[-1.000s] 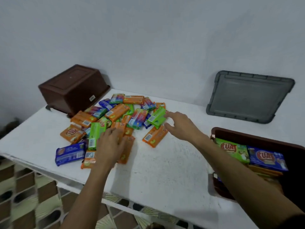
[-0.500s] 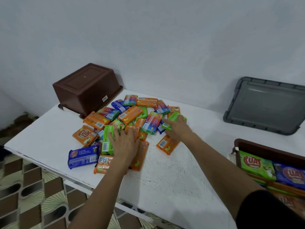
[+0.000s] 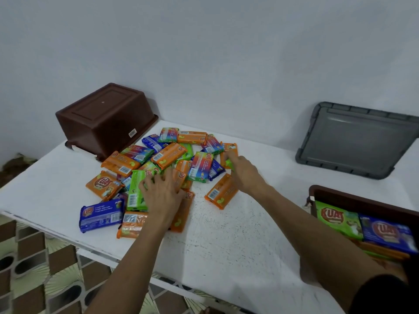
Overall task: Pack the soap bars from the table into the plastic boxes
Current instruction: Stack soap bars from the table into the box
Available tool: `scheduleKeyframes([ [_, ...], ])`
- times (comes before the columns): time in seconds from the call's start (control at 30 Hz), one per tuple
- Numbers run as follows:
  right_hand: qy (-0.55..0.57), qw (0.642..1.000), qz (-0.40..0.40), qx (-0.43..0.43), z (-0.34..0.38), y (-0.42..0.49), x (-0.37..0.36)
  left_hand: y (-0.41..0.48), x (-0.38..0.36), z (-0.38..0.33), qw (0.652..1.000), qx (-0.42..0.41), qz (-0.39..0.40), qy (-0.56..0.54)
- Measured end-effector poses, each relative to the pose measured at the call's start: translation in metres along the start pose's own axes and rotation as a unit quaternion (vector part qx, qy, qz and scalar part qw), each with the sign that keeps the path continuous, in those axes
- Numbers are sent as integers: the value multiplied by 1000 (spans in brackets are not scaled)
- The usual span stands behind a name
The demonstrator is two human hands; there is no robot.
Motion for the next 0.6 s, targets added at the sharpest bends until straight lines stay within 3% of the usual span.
scheduleKeyframes([
  [0.27,252,964,-91,-5,-23,-43,62,-16,29,-27,987,-34,-35,-152],
  [0.6,379,920,-101,-12,-73,-131,119,-36,57,-96,927,-115,-105,-340],
])
Point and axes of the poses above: each hand's wrist, its own y-axis towards the middle knuckle, its own x-axis out of the back of the hand, z = x × y, the point moved 1 cm from there along y, towards the middle knuckle, and after that the axes turned 4 degrees about y, right-handed, at the moved point
